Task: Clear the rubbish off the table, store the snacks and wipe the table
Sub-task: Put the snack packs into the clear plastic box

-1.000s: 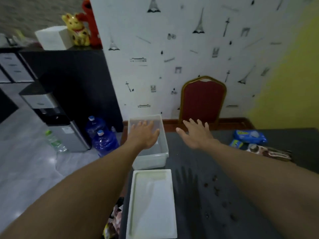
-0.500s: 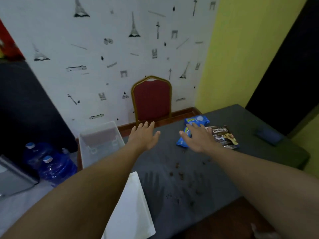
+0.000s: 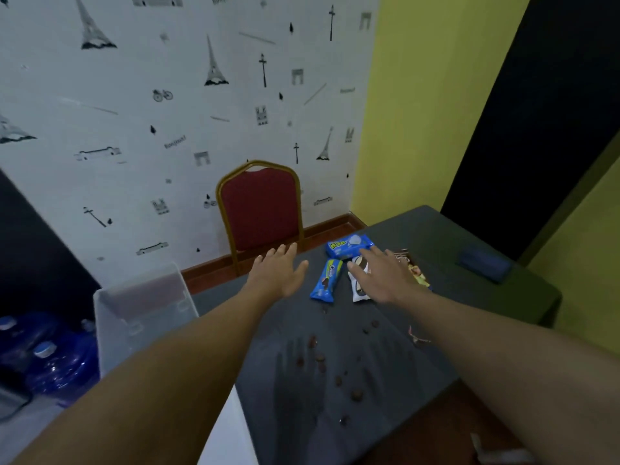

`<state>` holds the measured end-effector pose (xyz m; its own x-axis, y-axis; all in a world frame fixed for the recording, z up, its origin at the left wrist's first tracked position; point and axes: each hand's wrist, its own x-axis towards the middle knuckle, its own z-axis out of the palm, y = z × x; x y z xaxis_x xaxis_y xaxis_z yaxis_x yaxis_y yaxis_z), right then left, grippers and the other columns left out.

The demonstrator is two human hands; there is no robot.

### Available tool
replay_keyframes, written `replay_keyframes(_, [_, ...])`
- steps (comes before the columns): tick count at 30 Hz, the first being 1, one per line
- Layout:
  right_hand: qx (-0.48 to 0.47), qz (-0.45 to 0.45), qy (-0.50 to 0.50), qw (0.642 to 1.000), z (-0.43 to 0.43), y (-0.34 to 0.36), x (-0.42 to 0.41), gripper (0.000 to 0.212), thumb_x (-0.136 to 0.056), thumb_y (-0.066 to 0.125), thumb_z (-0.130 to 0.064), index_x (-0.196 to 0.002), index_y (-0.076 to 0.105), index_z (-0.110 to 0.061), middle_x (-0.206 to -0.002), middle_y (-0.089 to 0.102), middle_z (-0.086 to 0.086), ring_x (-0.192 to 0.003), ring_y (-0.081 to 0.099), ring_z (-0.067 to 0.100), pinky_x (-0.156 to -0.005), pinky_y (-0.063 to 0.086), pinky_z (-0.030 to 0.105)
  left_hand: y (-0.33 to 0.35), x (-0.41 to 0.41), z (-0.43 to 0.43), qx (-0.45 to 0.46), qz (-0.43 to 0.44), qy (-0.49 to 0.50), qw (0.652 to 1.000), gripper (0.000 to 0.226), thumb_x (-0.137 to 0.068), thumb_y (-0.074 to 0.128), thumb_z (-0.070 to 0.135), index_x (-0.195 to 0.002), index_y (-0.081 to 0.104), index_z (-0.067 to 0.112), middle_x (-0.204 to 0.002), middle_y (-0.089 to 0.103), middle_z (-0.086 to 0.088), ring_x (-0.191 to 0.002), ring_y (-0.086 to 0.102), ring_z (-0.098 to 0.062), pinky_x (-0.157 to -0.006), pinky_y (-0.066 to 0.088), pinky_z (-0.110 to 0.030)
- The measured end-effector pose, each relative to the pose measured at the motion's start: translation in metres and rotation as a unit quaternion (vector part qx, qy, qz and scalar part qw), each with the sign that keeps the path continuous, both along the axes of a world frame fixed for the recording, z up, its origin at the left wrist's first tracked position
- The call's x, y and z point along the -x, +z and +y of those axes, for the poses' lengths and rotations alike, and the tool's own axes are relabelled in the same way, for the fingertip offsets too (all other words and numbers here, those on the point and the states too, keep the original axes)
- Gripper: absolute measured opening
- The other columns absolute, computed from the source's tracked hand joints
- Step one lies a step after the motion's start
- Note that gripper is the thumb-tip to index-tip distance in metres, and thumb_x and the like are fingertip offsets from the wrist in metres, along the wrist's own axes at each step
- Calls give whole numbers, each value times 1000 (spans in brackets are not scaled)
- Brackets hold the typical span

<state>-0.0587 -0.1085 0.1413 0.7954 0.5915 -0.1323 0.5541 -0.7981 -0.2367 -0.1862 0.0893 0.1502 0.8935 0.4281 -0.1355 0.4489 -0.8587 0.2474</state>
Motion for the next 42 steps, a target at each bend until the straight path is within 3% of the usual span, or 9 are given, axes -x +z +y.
replay_keyframes(20, [-10, 12, 81, 997, -16, -14, -153, 66, -102, 27, -60, -157, 30, -23, -165, 25, 7, -150, 23, 30, -121, 14, 55, -20, -122, -35, 7, 6, 85, 996, 67, -102, 27, 52, -158, 14, 18, -163, 19, -9, -150, 18, -28, -121, 16, -49])
replay_keyframes(42, [-40, 15, 11, 999, -39, -15, -137, 64, -103, 31, -57, -157, 30, -22, -164, 26, 7, -151, 23, 29, -121, 18, 52, -27, -139, -30, -1, 15, 8, 1000, 68, -102, 27, 52, -158, 13, 18, -163, 19, -9, -150, 19, -28, -120, 18, -49])
